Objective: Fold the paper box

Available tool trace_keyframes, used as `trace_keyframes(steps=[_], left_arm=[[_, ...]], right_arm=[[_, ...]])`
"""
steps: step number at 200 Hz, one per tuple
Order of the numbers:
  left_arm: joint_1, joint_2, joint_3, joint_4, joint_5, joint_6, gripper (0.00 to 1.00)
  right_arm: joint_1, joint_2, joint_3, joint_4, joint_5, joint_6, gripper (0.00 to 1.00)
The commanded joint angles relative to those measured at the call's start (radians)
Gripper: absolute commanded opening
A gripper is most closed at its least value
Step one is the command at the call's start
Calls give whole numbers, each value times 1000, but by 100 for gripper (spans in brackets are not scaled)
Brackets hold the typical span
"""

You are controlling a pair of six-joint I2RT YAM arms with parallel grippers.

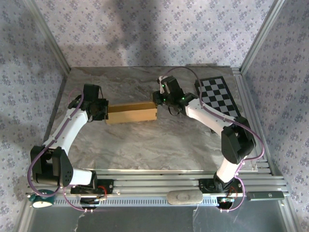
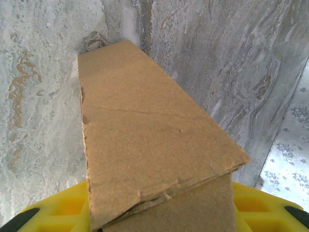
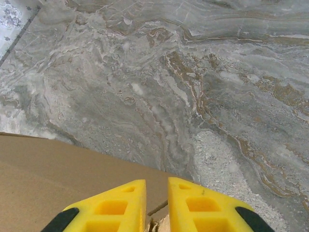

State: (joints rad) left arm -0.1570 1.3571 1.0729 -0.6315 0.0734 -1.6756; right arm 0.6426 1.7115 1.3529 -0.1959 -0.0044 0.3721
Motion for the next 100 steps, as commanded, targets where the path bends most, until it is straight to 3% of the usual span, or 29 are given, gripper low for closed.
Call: trace_keyframes(steps=[1, 63, 100], left_arm=[[11, 34, -14, -97, -24, -3, 42], [13, 39, -23, -87, -23, -6, 42], [14, 39, -33, -76, -15, -15, 42]], right_arm=[[14, -19, -58, 16, 44, -24, 17], [53, -48, -152, 183, 99, 14, 16], [106, -44, -228, 266, 208, 69, 11]])
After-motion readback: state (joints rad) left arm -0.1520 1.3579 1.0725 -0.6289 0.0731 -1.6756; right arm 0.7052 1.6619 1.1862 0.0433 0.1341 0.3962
